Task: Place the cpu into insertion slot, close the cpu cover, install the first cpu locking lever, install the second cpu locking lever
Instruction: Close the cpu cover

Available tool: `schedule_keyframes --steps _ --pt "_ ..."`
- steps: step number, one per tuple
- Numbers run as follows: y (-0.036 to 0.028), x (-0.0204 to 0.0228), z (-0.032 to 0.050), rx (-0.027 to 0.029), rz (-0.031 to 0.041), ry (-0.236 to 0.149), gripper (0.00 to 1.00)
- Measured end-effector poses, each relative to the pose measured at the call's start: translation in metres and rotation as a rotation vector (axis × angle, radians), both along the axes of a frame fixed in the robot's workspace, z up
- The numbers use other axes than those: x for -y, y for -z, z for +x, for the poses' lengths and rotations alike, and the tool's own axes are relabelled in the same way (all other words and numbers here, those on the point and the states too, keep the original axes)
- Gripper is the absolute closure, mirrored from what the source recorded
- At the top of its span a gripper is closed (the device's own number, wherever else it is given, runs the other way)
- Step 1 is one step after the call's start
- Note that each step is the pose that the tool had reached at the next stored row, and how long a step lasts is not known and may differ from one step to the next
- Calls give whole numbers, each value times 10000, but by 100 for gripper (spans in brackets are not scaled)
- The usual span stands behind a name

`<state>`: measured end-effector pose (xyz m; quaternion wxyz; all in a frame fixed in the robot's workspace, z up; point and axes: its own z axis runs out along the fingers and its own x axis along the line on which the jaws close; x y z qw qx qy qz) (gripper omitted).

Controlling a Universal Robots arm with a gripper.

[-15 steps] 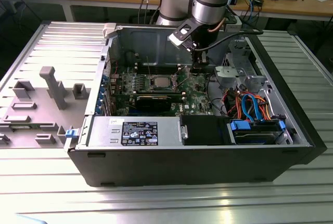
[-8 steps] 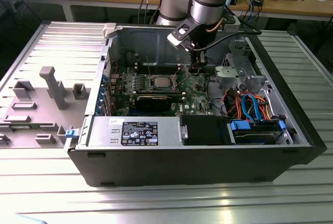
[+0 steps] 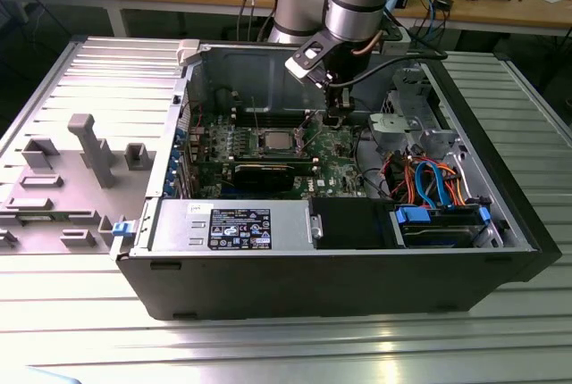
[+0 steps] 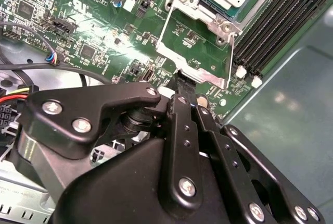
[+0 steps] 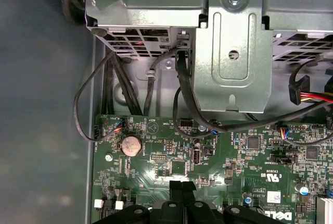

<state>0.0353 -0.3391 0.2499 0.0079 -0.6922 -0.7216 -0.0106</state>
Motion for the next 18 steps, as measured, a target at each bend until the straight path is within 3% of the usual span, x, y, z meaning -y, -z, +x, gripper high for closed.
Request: schedule_keyframes --steps 18 --pt "0 0 -36 0 0 1 89"
